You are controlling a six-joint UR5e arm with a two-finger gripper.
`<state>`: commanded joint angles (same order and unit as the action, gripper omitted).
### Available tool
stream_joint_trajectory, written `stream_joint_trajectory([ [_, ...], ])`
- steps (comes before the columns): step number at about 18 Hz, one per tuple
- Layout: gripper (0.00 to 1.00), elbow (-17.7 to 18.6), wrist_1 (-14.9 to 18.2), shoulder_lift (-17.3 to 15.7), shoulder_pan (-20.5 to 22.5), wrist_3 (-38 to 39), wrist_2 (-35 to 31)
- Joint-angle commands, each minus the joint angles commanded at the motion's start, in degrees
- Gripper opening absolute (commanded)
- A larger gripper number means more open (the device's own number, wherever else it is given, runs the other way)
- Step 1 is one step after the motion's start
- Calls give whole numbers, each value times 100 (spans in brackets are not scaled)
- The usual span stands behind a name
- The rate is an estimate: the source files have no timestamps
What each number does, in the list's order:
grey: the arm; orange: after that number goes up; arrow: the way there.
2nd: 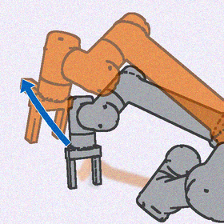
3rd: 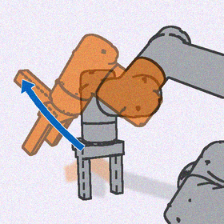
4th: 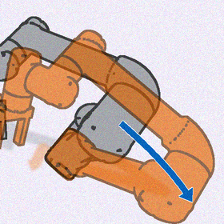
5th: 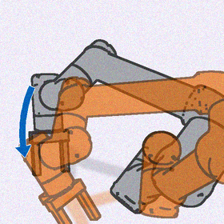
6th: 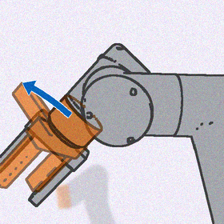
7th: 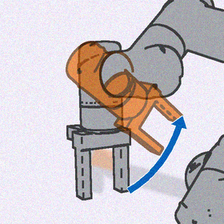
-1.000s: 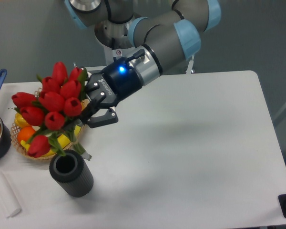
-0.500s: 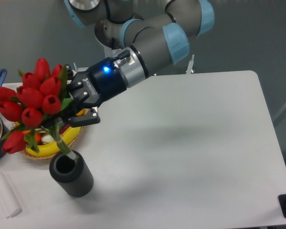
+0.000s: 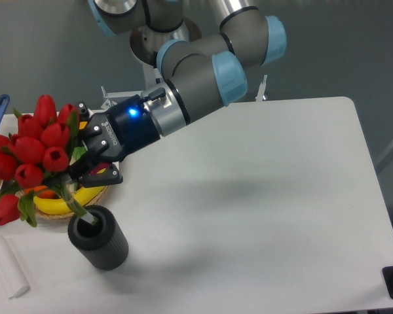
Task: Insert the flowers into the vase
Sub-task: 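Lower the tulip stems down into the vase opening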
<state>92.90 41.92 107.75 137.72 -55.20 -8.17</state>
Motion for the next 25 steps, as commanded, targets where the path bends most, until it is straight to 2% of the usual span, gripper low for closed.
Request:
stream_joint_trajectory([
  [3,46,87,0,97,0,-9,-9],
  [8,47,26,0,334,-44,-26,-26],
  [16,47,114,-9,518,-27,-44,-88],
  [25,47,228,-9,554,18,-201,-88],
])
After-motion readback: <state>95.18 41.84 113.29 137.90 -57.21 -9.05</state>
